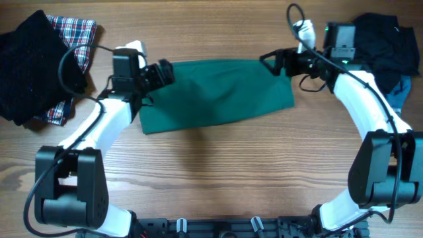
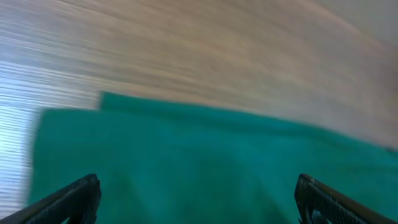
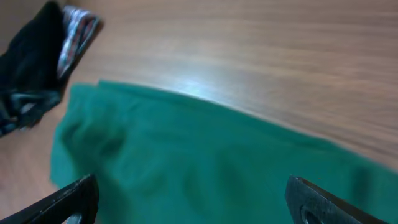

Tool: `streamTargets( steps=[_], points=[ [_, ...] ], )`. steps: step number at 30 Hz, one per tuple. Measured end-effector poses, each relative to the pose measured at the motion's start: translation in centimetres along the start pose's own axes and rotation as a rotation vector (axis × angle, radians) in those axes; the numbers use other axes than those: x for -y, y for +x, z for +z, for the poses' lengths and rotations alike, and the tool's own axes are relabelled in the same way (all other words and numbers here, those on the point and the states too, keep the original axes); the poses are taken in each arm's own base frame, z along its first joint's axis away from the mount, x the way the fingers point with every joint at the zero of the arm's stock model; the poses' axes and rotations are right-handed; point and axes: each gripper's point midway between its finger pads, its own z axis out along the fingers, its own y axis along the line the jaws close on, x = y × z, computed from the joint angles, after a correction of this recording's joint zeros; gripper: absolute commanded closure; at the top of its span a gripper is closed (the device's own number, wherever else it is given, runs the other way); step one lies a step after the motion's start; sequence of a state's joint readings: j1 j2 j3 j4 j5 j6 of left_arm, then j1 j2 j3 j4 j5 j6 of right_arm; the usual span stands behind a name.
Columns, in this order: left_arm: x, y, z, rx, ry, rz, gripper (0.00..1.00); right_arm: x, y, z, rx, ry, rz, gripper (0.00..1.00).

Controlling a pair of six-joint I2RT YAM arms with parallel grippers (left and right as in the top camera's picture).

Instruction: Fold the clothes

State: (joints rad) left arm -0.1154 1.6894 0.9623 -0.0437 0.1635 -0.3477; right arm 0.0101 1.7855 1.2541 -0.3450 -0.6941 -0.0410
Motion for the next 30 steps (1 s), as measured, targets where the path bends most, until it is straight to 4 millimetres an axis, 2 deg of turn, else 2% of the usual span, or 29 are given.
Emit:
streamTargets(
  steps=[3,5,7,11,12,14,18,21,23,24,27,30],
  points=[
    [1.5,1.6,0.2,-0.046,0.022,0.049,0.01,-3.2,0.9,1.7,-0.046,-0.061,-0.062,0.09],
    [1.5,2.7,0.2,-0.09,0.014,0.058,0.01,-4.5,1.3,2.3,-0.061,-0.087,-0.086,0.12],
    [1.2,3.5,0.1,-0.122,0.0,0.06,0.01,-4.7,1.3,2.4,-0.063,-0.091,-0.087,0.13],
    [0.9,4.1,0.0,-0.145,-0.008,0.075,0.0,-4.2,2.1,2.7,-0.089,-0.089,-0.062,0.21],
    [0.9,4.1,0.0,-0.144,-0.008,0.076,0.0,-4.0,2.5,3.0,-0.103,-0.089,-0.051,0.26],
    [0.9,4.0,0.0,-0.143,-0.008,0.076,0.0,-3.4,3.3,3.7,-0.127,-0.088,-0.033,0.27],
    [0.9,4.0,0.0,-0.14,-0.011,0.077,0.0,-0.8,5.7,5.5,-0.193,-0.019,0.029,0.27],
    [0.9,4.0,0.0,-0.139,-0.011,0.077,0.0,0.6,5.9,5.7,-0.197,0.051,0.027,0.27],
    [0.9,4.0,0.0,-0.139,-0.011,0.077,0.0,1.5,5.8,5.5,-0.194,0.086,0.028,0.27],
    [0.9,4.0,0.0,-0.139,-0.011,0.077,0.0,3.0,5.7,4.9,-0.187,0.136,0.051,0.27],
    [0.8,4.0,0.0,-0.139,-0.016,0.08,0.0,4.9,5.4,3.9,-0.164,0.179,0.11,0.26],
    [0.6,3.9,0.0,-0.136,-0.03,0.082,0.0,8.1,5.0,1.8,-0.118,0.228,0.209,0.22]
  ],
)
